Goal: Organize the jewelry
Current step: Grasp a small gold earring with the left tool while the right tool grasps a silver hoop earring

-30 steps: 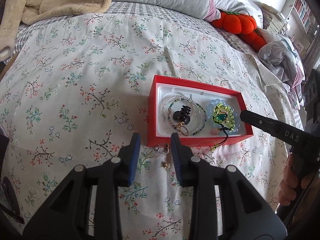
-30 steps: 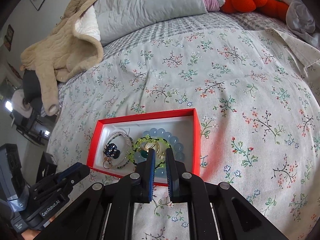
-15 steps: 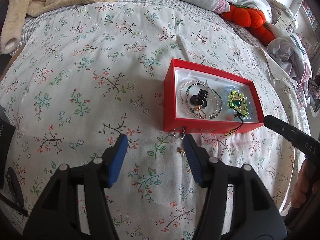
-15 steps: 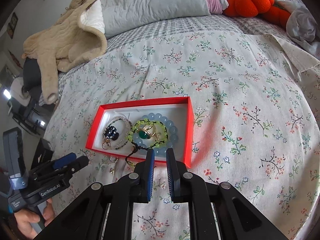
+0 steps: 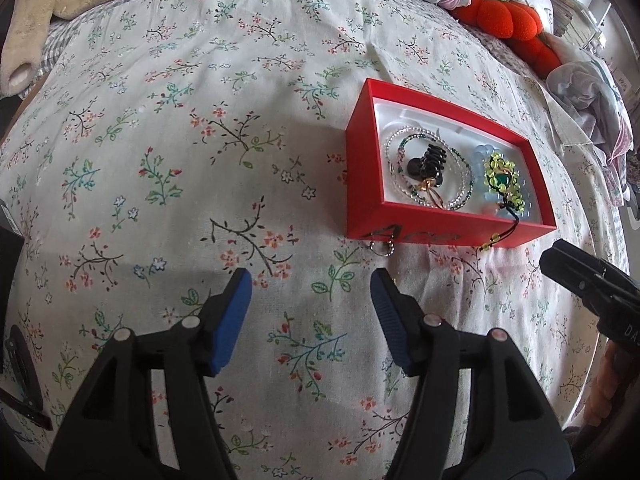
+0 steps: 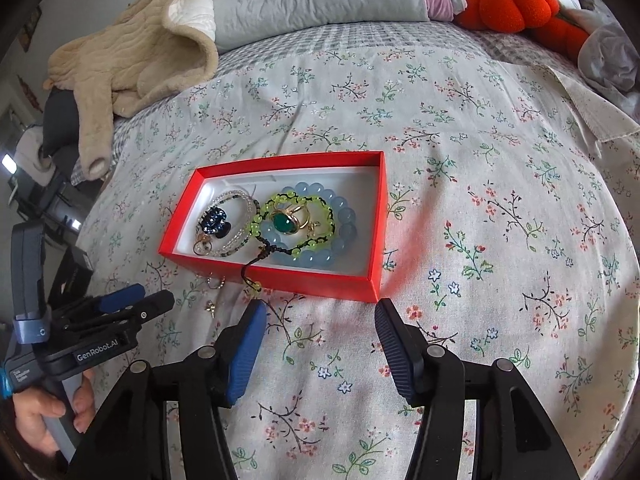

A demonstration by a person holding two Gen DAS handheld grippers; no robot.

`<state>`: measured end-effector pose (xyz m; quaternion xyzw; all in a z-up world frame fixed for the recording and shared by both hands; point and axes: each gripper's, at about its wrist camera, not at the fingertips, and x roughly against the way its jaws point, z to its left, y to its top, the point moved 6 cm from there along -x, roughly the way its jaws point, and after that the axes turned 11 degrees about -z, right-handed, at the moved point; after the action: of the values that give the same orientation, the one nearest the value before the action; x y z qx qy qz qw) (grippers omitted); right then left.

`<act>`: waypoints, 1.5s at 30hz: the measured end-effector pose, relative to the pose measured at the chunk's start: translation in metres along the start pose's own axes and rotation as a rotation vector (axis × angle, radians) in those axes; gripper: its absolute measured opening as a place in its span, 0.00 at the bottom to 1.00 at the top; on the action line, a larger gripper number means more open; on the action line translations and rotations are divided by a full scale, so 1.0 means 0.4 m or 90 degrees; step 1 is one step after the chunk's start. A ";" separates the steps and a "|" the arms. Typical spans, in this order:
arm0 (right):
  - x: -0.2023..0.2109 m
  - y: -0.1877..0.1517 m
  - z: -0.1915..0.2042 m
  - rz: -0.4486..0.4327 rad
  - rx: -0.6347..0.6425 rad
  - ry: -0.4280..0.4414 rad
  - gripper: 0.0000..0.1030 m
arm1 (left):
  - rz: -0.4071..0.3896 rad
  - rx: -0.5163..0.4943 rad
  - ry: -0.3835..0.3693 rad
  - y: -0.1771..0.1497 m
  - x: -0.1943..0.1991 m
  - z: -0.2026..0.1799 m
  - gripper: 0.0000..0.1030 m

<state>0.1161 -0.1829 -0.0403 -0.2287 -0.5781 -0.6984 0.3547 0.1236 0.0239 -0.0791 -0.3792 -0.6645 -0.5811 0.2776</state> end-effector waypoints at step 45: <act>-0.180 -0.042 0.204 0.057 -0.035 0.051 0.53 | 0.057 0.040 -0.027 -0.006 -0.018 0.036 0.11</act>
<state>0.1425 -0.0858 -0.0852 -0.2361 -0.5335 -0.7057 0.4020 0.1267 0.0366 -0.0885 -0.4117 -0.6705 -0.5390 0.3009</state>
